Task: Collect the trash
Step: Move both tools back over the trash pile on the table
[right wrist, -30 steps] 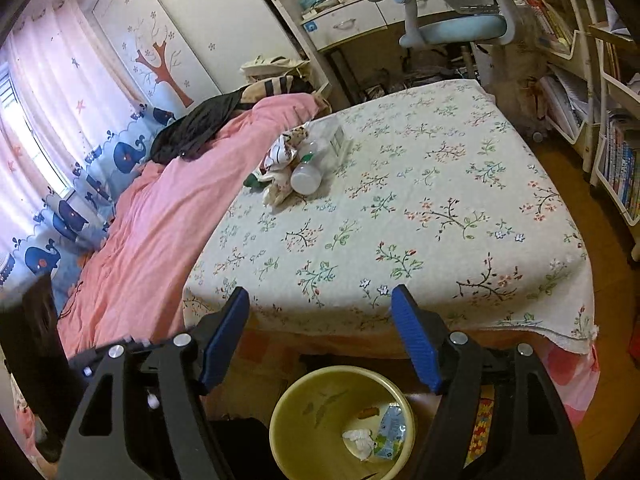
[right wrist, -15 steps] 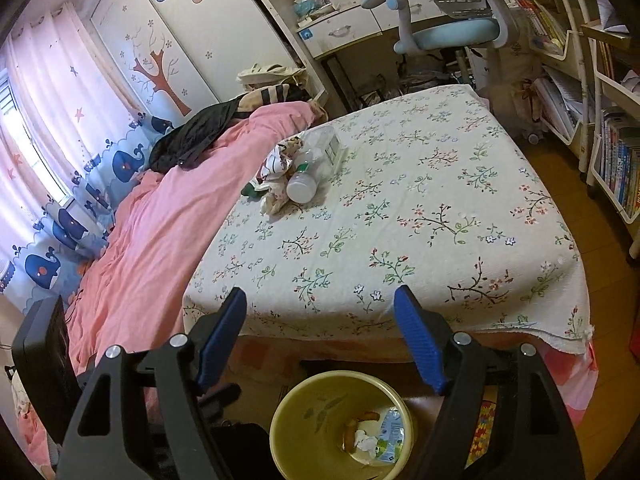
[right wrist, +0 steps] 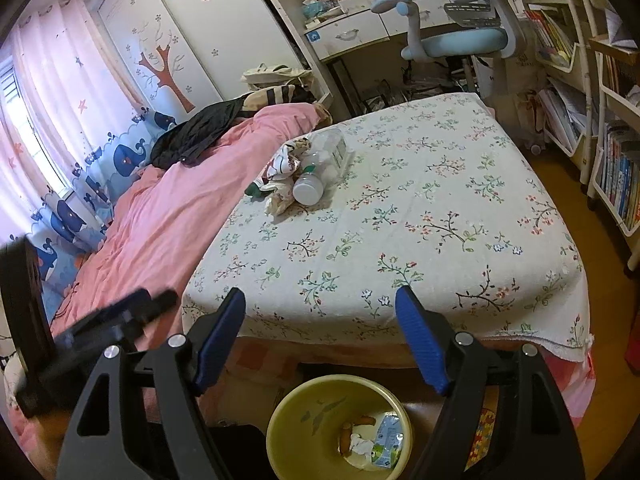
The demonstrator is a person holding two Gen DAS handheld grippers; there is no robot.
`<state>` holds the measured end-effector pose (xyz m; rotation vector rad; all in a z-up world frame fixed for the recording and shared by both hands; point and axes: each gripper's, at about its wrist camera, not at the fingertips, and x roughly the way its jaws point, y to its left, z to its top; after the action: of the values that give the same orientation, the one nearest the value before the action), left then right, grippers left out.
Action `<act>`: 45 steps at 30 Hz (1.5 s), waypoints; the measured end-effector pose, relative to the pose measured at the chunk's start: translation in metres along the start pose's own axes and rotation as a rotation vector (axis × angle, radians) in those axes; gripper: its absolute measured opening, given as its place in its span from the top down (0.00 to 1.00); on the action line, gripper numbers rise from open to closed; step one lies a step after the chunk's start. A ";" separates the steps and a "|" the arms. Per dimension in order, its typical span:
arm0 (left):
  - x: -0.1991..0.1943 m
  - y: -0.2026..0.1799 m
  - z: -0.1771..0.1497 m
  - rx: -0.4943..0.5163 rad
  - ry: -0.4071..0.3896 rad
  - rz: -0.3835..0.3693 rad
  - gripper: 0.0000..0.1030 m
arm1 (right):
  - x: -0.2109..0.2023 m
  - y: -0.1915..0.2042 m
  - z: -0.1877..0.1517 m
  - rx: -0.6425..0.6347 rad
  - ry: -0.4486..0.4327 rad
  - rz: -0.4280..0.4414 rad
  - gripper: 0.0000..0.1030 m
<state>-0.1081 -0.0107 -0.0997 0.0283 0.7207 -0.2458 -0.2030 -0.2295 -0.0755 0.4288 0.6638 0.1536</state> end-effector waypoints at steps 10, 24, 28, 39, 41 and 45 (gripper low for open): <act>0.011 0.033 0.031 -0.111 -0.042 0.044 0.33 | 0.007 0.013 0.015 -0.043 -0.020 0.000 0.28; 0.070 0.043 0.070 -0.124 0.002 0.058 0.33 | 0.050 0.026 0.066 -0.141 -0.016 0.000 0.28; 0.089 0.034 0.074 -0.098 0.037 0.040 0.33 | 0.055 0.021 0.078 -0.120 -0.026 0.008 0.28; 0.159 0.009 0.088 -0.071 0.122 0.000 0.33 | 0.059 0.007 0.088 -0.036 -0.013 0.057 0.27; 0.171 0.009 0.089 -0.070 0.138 0.003 0.33 | 0.062 0.007 0.091 -0.036 -0.008 0.061 0.27; 0.198 0.013 0.092 -0.090 0.169 0.014 0.33 | 0.073 0.007 0.099 -0.052 -0.002 0.061 0.27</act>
<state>0.0981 -0.0500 -0.1613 -0.0315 0.8987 -0.1988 -0.0845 -0.2365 -0.0438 0.3995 0.6435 0.2281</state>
